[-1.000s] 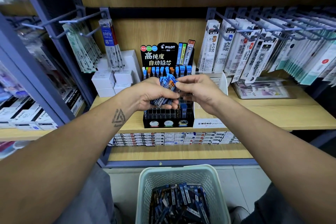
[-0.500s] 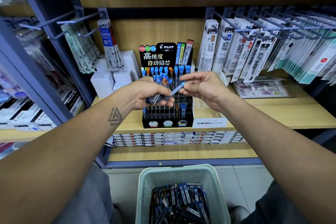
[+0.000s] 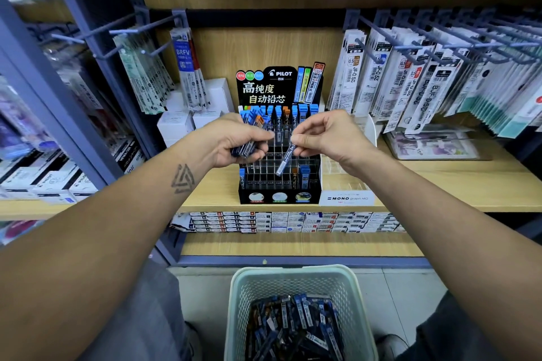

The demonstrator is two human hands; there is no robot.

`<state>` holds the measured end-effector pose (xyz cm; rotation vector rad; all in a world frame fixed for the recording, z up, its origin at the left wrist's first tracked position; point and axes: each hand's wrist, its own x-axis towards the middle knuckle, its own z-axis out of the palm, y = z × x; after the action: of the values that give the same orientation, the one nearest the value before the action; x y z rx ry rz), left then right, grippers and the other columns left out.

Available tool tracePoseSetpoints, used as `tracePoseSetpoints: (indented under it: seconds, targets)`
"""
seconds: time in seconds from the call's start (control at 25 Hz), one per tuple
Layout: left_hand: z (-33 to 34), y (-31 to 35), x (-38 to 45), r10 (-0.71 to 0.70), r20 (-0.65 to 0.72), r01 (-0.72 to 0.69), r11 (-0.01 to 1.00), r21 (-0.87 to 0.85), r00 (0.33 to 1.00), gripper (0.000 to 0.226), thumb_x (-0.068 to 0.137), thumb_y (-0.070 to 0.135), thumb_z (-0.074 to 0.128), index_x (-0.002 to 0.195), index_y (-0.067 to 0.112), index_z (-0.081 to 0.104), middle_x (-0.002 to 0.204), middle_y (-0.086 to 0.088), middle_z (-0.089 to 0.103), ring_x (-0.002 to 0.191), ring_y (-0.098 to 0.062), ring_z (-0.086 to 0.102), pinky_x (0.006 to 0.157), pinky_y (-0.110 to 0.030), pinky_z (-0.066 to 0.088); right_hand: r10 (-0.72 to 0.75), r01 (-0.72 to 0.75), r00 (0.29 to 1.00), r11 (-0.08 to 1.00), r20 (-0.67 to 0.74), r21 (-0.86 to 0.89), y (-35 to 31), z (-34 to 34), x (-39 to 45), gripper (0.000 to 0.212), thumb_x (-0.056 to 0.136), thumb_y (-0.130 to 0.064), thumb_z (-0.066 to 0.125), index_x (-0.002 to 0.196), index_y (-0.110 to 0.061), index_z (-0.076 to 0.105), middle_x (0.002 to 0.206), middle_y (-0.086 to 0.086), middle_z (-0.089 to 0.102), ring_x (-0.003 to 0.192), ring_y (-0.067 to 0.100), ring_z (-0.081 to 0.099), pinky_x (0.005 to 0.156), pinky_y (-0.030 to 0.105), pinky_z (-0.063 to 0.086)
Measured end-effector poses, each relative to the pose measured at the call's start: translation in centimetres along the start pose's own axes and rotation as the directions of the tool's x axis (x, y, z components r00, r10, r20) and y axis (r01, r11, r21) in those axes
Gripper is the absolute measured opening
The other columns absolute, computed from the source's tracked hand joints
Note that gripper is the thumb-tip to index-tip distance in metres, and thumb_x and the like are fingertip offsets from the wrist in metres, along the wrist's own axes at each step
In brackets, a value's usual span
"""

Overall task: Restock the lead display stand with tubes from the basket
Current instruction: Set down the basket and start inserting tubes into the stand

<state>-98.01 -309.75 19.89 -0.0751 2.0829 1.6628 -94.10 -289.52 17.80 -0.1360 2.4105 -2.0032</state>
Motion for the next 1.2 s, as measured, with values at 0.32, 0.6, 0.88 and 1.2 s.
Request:
tracePoseSetpoints:
  seconds: [0.32, 0.6, 0.88, 1.2]
  targets:
    - [-3.3, -0.1, -0.8, -0.044, 0.116, 0.055, 0.994, -0.099, 0.992, 0.022, 0.095, 0.023, 0.061, 0.075, 0.017, 0.054, 0.059, 0.001, 0.051, 0.044, -0.007, 0.042, 0.034, -0.014, 0.030, -0.005, 0.017, 0.998, 0.976, 0.056, -0.217, 0.3, 3.8, 1.2, 0.008, 0.086, 0.008, 0.070, 0.093, 0.004, 0.070, 0.077, 0.016, 0.071, 0.068, 0.022, 0.074, 0.064, 0.027, 0.061]
    - [-6.0, -1.0, -1.6, -0.051, 0.108, 0.058, 0.996, -0.070, 0.993, 0.024, 0.096, 0.028, 0.064, 0.077, 0.017, 0.056, 0.064, -0.002, 0.054, 0.049, -0.009, 0.050, 0.036, -0.015, 0.037, -0.085, 0.095, 0.995, 0.808, 0.044, -0.581, 1.4, 6.4, 2.4, 0.008, 0.084, -0.014, 0.080, 0.085, -0.021, 0.076, 0.075, -0.008, 0.073, 0.071, 0.005, 0.071, 0.074, 0.020, 0.057]
    - [-5.9, -0.9, -1.5, -0.030, 0.056, 0.031, 1.000, -0.003, 0.998, 0.022, 0.097, 0.033, 0.064, 0.082, 0.018, 0.057, 0.058, 0.000, 0.049, 0.044, -0.010, 0.046, 0.036, -0.016, 0.034, -0.084, 0.100, 0.995, 0.782, 0.055, -0.616, 1.1, 7.2, 2.6, 0.005, 0.087, -0.011, 0.076, 0.089, -0.016, 0.076, 0.072, -0.001, 0.074, 0.068, 0.008, 0.072, 0.073, 0.023, 0.058]
    - [-5.3, -0.8, -1.3, -0.037, 0.054, 0.037, 0.999, -0.015, 0.998, 0.027, 0.093, 0.035, 0.070, 0.080, 0.017, 0.055, 0.058, 0.000, 0.050, 0.043, -0.010, 0.043, 0.035, -0.016, 0.031, -0.110, 0.133, 0.991, 0.762, 0.076, -0.634, 1.7, 8.0, 2.8, 0.005, 0.088, -0.012, 0.075, 0.092, -0.015, 0.076, 0.070, -0.004, 0.073, 0.066, 0.005, 0.070, 0.072, 0.021, 0.057]
